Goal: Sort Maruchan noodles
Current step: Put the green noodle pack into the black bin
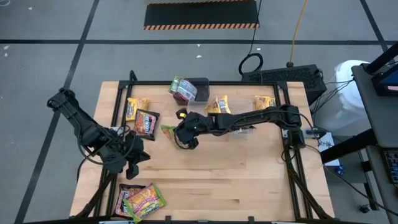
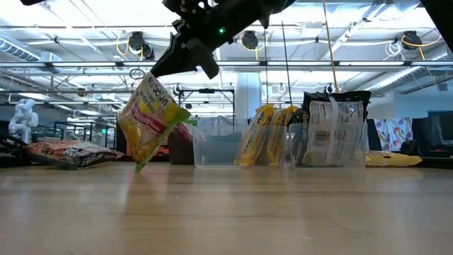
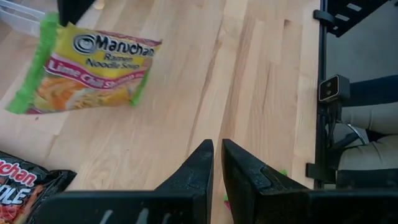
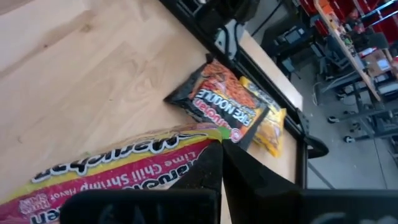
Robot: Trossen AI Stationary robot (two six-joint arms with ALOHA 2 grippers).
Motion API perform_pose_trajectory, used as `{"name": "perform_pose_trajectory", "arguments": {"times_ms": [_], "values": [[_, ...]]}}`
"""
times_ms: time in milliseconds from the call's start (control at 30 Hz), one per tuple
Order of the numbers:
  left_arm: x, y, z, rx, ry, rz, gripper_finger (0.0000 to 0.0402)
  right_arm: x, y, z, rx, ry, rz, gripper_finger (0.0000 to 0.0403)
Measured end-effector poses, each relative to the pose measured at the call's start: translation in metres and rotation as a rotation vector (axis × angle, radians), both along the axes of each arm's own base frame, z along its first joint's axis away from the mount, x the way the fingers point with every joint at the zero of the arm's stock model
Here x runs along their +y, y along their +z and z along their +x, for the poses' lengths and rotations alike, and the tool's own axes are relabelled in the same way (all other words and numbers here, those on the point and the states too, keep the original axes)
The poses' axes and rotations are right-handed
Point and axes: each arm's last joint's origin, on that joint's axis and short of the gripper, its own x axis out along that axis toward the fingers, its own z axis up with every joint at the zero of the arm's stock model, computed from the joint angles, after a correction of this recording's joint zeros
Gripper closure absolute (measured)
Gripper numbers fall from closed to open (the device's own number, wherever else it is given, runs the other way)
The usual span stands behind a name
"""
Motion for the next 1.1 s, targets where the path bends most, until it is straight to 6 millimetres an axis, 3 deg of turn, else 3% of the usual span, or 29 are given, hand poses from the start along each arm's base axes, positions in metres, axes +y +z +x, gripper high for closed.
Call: {"name": "perform_pose_trajectory", "arguments": {"times_ms": [633,1100], "values": [[0.000,0.000,0.000,0.000,0.000,0.000,0.0364,-0.046,0.072,-0.034,-0.136,-0.140,-0.102,0.0403],[0.000,0.000,0.000,-0.001,-0.025,0.022,0.0364,-0.109,0.144,-0.098,-0.263,-0.373,-0.221,0.0403]]}}
